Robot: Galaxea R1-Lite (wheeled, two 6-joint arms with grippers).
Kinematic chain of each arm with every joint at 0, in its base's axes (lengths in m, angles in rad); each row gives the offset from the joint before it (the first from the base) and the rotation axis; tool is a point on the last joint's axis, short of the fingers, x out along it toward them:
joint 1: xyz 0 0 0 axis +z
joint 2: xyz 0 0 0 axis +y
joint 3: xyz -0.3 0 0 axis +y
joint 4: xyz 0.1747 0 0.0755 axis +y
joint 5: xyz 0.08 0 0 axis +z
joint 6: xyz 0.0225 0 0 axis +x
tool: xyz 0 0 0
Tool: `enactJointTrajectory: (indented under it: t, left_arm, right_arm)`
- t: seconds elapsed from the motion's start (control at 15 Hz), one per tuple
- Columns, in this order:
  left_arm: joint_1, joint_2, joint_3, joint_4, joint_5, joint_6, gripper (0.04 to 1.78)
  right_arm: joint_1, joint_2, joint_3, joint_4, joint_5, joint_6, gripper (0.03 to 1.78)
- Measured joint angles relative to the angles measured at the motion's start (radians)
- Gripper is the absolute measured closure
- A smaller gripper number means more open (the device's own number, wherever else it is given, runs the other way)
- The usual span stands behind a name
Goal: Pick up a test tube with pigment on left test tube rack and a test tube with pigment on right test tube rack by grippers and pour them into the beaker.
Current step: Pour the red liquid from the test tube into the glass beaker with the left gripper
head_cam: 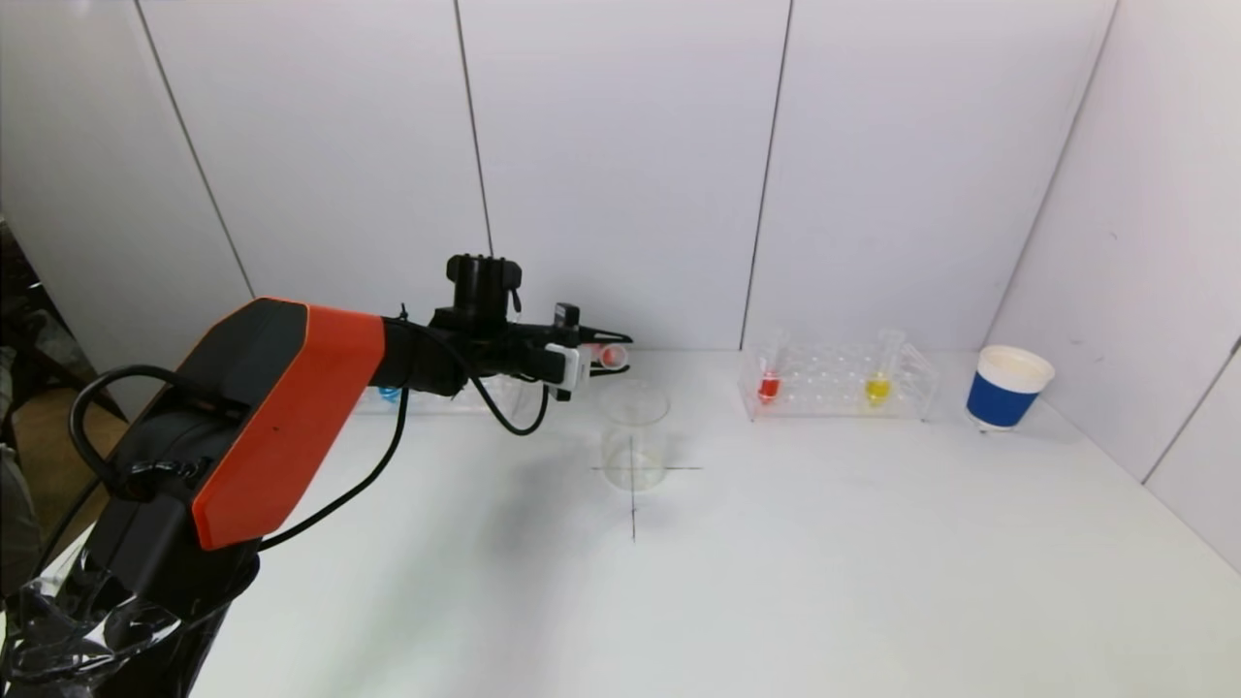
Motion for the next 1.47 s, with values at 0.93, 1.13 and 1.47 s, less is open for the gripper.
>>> enactJointTrajectory:
  t: [0.93, 1.13, 1.47]
  left_arm:
    - [-0.026, -0.046, -0.008, 0.001, 0.050, 0.219, 1.33]
    - [-0.035, -0.053, -0.006, 0.001, 0.062, 0.237, 1.33]
    - [-0.037, -0.055, -0.011, 0.000, 0.077, 0.298, 1.33]
  right_arm:
    - [0.000, 0.000, 0.000, 0.000, 0.000, 0.000, 0.04]
    - [0.000, 0.000, 0.000, 0.000, 0.000, 0.000, 0.04]
    - [0.000, 0.000, 0.000, 0.000, 0.000, 0.000, 0.04]
